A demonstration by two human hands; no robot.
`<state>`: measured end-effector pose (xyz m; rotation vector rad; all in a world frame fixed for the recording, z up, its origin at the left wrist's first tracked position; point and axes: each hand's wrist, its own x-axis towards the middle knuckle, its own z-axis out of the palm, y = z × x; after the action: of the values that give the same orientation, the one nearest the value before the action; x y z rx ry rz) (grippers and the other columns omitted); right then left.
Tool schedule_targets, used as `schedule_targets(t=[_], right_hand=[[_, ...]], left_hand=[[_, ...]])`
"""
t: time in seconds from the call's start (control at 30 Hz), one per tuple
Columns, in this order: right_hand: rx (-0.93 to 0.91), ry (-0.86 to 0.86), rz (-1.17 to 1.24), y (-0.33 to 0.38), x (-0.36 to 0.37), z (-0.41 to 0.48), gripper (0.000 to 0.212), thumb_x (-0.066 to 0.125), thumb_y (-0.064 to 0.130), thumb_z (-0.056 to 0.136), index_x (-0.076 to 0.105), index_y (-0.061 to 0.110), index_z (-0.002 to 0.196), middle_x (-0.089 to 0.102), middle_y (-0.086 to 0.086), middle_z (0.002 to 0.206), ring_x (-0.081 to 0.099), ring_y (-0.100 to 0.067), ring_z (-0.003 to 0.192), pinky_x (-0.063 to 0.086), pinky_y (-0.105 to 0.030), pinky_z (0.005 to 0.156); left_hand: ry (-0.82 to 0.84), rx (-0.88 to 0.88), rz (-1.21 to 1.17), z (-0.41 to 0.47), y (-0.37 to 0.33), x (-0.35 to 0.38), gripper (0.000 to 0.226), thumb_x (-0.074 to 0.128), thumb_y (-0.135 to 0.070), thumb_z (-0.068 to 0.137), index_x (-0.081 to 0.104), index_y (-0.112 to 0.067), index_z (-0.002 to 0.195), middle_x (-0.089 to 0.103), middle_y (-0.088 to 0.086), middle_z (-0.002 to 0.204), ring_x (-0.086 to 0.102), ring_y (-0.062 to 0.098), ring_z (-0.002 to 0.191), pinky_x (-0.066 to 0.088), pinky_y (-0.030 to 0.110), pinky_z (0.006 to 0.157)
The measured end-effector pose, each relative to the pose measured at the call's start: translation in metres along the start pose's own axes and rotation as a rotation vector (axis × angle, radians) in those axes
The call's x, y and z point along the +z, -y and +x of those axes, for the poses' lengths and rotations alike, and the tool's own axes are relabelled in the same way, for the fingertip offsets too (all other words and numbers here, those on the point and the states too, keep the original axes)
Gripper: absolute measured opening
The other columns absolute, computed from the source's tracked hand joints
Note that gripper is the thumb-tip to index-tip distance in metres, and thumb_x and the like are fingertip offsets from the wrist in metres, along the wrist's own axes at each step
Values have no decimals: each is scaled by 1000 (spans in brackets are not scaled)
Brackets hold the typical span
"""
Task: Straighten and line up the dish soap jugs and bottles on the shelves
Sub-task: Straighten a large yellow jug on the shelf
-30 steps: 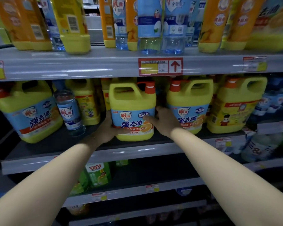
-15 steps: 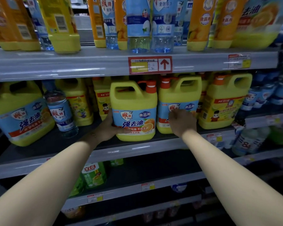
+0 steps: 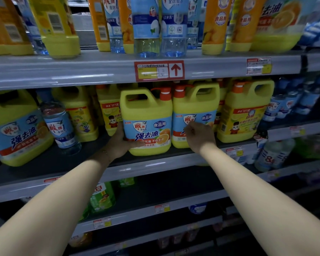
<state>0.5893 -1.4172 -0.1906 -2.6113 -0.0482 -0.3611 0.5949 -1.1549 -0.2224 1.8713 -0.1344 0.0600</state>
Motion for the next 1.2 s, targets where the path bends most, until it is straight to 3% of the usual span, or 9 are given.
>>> schedule_targets(t=[0.1,0.33,0.53,0.7,0.77,0.83,0.97,1.07,1.2], right_hand=[[37,21,-34,4,1,1,26,37,36,97,53,16,91,62,-10,100,55,-32,97,47,-39,86],[-21,111,-109,22,1,4,37,42,40,96,56,9,111,61,-12,110,56,-30,101,37,-29,71],[-96,126,-223,35,-4,0,29,40,38,96,53,13,103,59,-9,103,57,-28,95,40,-31,68],[-325,138,-210,60,0,-3,15,43,31,95,43,21,84,48,0,84,53,-24,84,36,-29,66],[-425,123,-234,66,2,0,11,46,27,93,45,21,84,49,-1,83,49,-22,78,34,-28,65],[-569,1,-306,66,6,5,9,52,23,89,55,14,86,59,-6,82,57,-26,74,32,-27,61],[-715,-172,-512,62,14,14,18,76,18,59,69,7,71,65,-9,66,60,-26,53,32,-23,45],[-759,-158,-675,52,17,25,29,79,21,51,74,4,75,68,-10,72,63,-27,72,49,-27,64],[-890,-110,-865,34,13,37,21,80,25,49,73,9,62,66,-6,66,62,-25,80,35,-31,82]], left_hand=[[-97,-27,-28,5,4,6,110,91,-39,45,29,-33,135,57,-4,130,53,22,122,45,50,103],[-419,-49,25,20,-1,39,80,83,-17,73,29,-14,132,54,8,132,53,28,121,46,36,97],[-622,-352,216,47,-24,75,92,75,-35,79,16,-10,144,35,20,139,36,39,130,38,47,104],[-392,-271,85,68,-11,58,94,81,-35,74,20,-11,141,36,15,140,42,32,129,42,38,104],[-474,-243,86,60,-12,52,100,85,-32,70,18,-9,141,34,15,142,39,29,131,38,33,103],[-627,-47,174,47,-16,52,74,81,-19,75,32,-4,129,45,16,128,47,29,120,44,33,97],[-268,371,375,34,-30,63,16,57,2,88,56,-2,103,64,16,94,60,24,89,46,26,74],[-33,345,325,60,-40,75,25,52,-6,96,58,-2,120,64,15,117,57,19,107,42,22,94],[67,293,277,99,-38,94,49,53,-30,95,44,-10,139,54,9,135,50,18,123,38,29,107]])
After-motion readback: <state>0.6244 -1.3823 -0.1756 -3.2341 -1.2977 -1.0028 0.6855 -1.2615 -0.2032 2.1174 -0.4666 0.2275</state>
